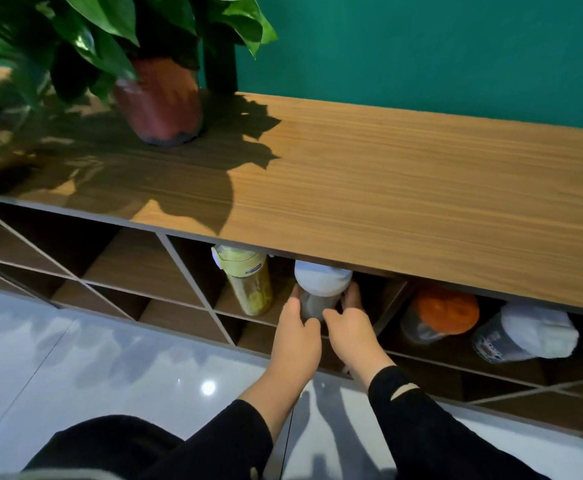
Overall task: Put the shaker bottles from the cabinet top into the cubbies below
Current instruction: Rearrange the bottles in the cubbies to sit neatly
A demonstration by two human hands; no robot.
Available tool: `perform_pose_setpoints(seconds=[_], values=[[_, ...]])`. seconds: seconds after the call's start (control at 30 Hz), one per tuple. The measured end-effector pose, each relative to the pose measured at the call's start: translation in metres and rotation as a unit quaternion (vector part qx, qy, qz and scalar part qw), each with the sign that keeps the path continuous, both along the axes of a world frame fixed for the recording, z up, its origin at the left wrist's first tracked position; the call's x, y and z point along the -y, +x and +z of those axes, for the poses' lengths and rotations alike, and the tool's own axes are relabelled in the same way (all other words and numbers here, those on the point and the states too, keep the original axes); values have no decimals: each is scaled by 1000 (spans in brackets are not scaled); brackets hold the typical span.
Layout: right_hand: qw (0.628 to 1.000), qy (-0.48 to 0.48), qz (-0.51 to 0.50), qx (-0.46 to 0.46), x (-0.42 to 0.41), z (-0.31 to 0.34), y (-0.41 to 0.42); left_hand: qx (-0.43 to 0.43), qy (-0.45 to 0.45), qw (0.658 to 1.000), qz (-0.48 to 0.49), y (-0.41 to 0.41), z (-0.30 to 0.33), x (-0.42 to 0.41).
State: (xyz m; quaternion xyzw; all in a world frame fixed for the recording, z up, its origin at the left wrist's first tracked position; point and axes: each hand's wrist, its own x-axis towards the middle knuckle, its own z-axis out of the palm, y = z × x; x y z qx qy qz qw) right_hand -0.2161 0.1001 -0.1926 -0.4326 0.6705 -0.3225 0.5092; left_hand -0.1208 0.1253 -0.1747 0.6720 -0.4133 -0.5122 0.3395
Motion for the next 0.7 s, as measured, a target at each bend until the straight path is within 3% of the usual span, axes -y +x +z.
perform_pose_setpoints(seconds=[0.4,0.53,0.6,0.7], values=[[999,-10,-23,36,-21,-11,3,35,34,998,-34,13,-19,33],[1000,-1,-17,26,-25,-9,1,-11,22,999,-26,16,-13,31],[999,34,6,9,-30,-10,3,-23,20,999,23,18,-16,25],[992,68,104,-33,-33,-12,14,-24,35,982,183,26,-26,13]])
